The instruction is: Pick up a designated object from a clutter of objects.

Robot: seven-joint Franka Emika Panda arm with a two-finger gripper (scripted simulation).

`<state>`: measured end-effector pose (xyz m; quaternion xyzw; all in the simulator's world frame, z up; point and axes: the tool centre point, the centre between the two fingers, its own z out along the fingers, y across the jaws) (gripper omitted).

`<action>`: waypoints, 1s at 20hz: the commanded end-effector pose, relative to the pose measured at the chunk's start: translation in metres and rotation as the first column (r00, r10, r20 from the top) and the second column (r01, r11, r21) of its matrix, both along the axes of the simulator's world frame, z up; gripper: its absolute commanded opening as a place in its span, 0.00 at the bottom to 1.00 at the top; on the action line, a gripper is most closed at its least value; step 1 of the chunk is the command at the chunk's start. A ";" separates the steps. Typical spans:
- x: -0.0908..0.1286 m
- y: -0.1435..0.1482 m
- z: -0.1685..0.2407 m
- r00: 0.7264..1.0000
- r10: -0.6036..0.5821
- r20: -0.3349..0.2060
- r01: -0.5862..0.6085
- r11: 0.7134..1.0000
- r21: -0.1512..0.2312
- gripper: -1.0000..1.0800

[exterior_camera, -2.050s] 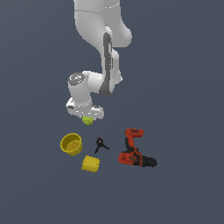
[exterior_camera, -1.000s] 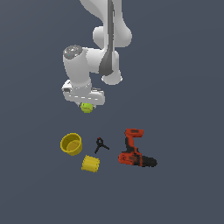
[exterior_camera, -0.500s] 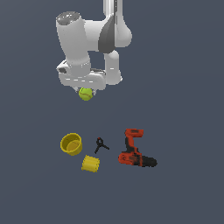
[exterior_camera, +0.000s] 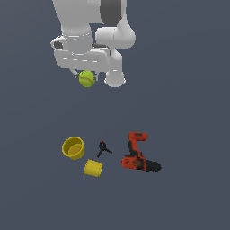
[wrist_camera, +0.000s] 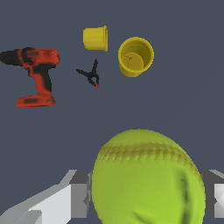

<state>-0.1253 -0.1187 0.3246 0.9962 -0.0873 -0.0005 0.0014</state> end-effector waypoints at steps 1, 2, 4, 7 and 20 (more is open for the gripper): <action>-0.002 0.002 0.024 1.000 0.000 0.001 0.000 1.000 0.000 0.00; -0.003 0.003 0.032 1.000 0.001 0.001 -0.001 1.000 0.001 0.00; -0.004 0.005 0.048 1.000 0.001 0.001 -0.001 1.000 0.001 0.00; -0.005 0.007 0.068 1.000 0.001 0.001 -0.001 1.000 0.002 0.00; -0.005 0.010 0.108 1.000 0.002 0.001 -0.002 1.000 0.003 0.00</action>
